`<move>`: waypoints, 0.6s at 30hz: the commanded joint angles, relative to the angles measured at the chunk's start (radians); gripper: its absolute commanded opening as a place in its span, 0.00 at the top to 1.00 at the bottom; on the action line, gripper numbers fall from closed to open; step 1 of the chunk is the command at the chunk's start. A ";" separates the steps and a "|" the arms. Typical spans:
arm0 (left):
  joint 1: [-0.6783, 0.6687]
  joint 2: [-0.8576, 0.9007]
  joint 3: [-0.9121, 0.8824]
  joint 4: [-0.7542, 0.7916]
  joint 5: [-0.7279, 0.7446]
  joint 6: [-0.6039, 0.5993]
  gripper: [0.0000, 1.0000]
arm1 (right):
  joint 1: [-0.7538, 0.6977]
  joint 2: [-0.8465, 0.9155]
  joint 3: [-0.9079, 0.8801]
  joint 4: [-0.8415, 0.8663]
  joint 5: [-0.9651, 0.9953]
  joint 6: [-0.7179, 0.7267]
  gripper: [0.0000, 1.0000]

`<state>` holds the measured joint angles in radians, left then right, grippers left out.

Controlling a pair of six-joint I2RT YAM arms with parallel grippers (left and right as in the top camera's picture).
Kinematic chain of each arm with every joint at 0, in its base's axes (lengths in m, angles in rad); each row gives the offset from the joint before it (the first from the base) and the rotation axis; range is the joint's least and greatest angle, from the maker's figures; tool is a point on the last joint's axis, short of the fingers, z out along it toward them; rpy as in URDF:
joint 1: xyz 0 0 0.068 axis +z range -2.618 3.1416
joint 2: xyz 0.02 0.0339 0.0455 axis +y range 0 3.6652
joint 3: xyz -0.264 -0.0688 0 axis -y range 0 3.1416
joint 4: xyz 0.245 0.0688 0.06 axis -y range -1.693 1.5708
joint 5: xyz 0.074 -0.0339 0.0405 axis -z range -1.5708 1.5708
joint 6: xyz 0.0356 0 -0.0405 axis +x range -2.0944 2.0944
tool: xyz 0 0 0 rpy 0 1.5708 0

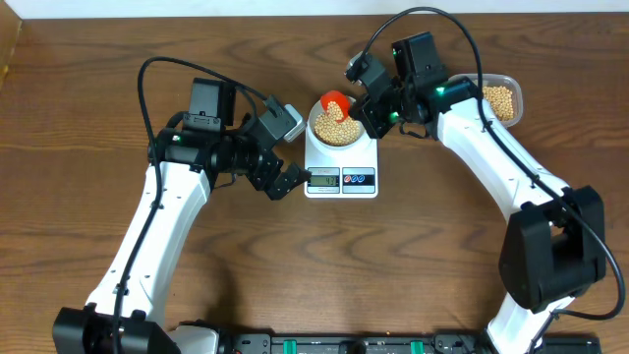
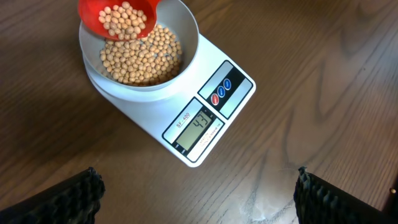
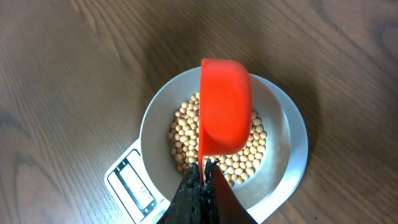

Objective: Scoop item into bowl and weigh 50g on scale
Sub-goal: 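Tilt the red scoop slowly to trickle soybeans into the bowl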

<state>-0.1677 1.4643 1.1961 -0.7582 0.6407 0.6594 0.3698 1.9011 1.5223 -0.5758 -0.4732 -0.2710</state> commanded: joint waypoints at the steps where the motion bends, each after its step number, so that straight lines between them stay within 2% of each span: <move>1: -0.002 0.000 -0.009 -0.002 -0.005 0.014 0.00 | 0.005 -0.031 0.002 0.000 0.000 -0.036 0.99; 18: -0.002 0.000 -0.009 -0.002 -0.005 0.014 0.00 | 0.005 -0.031 0.002 0.000 0.004 -0.085 0.99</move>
<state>-0.1677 1.4643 1.1961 -0.7582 0.6407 0.6590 0.3698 1.9007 1.5223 -0.5755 -0.4702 -0.3332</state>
